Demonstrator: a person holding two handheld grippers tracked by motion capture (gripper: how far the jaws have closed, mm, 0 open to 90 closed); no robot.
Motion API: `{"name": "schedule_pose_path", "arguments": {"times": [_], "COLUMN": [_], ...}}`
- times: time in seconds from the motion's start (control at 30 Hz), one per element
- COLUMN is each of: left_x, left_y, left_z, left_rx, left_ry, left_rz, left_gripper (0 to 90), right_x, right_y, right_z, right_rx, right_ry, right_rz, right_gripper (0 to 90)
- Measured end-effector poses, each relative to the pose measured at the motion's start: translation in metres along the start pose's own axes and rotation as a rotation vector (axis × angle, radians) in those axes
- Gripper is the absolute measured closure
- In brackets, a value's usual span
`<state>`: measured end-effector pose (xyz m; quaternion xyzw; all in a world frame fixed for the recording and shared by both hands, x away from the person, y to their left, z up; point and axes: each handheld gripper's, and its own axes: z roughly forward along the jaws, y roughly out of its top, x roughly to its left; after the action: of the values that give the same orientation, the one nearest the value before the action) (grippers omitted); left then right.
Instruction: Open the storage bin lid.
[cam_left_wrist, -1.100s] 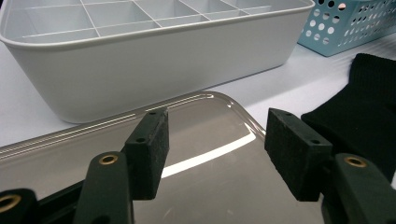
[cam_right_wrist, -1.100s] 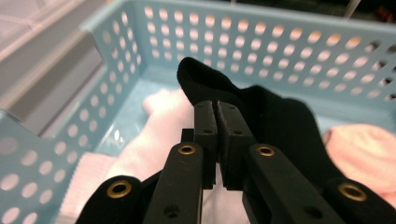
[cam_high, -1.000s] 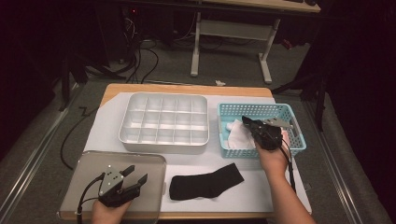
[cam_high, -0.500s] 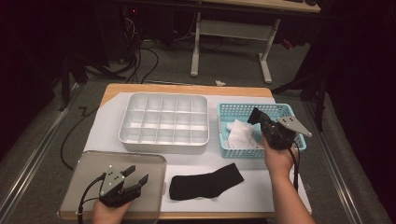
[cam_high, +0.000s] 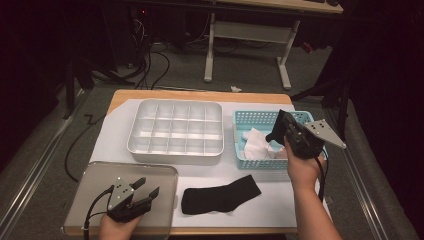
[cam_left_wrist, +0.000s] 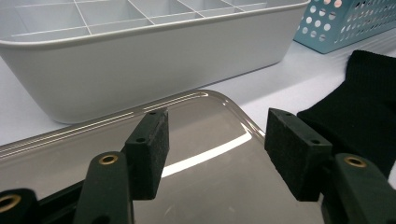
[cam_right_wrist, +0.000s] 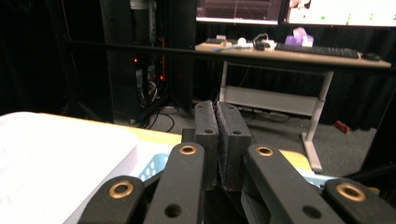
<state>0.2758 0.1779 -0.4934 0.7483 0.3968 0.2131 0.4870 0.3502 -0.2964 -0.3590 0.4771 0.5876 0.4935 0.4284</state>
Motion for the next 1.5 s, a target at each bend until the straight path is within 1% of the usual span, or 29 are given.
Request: {"name": "schedule_pose_path", "arguments": {"times": [0.27, 0.5, 0.63, 0.97, 1.1, 1.17, 1.23, 1.4, 1.47, 1.5], "left_x": [-0.001, -0.001, -0.001, -0.001, -0.001, -0.001, -0.001, -0.001, -0.001, -0.001], "left_y": [0.000, 0.000, 0.000, 0.000, 0.000, 0.000, 0.000, 0.000, 0.000, 0.000], "left_z": [0.001, 0.001, 0.001, 0.001, 0.002, 0.001, 0.001, 0.001, 0.001, 0.001], "left_rx": [-0.001, 0.002, 0.000, 0.002, 0.002, 0.002, 0.001, 0.002, 0.001, 0.002], "left_ry": [-0.001, 0.001, -0.001, -0.001, -0.002, -0.001, -0.001, -0.002, -0.002, -0.003], "left_rz": [0.002, 0.001, 0.001, -0.001, -0.001, -0.001, -0.001, 0.000, 0.000, 0.000], "left_gripper": [40.5, 40.5, 40.5, 40.5, 40.5, 40.5, 40.5, 40.5, 40.5, 40.5], "right_x": [0.009, 0.023, 0.033, 0.057, 0.065, 0.069, 0.074, 0.081, 0.082, 0.082], "right_y": [0.023, 0.040, 0.043, 0.045, 0.045, 0.042, 0.037, 0.018, 0.008, 0.002], "right_z": [-0.020, -0.039, -0.048, -0.073, -0.080, -0.083, -0.084, -0.083, -0.081, -0.079], "right_rx": [-0.076, -0.132, -0.157, -0.199, -0.202, -0.199, -0.190, -0.140, -0.110, -0.093], "right_ry": [0.022, 0.068, 0.102, 0.176, 0.214, 0.237, 0.251, 0.275, 0.286, 0.287], "right_rz": [-0.021, -0.044, -0.055, -0.050, -0.039, -0.028, -0.029, -0.014, 0.004, 0.002], "right_gripper": [87.6, 87.7, 87.7, 87.7, 87.6, 87.6, 87.6, 87.6, 87.6, 87.6]}}
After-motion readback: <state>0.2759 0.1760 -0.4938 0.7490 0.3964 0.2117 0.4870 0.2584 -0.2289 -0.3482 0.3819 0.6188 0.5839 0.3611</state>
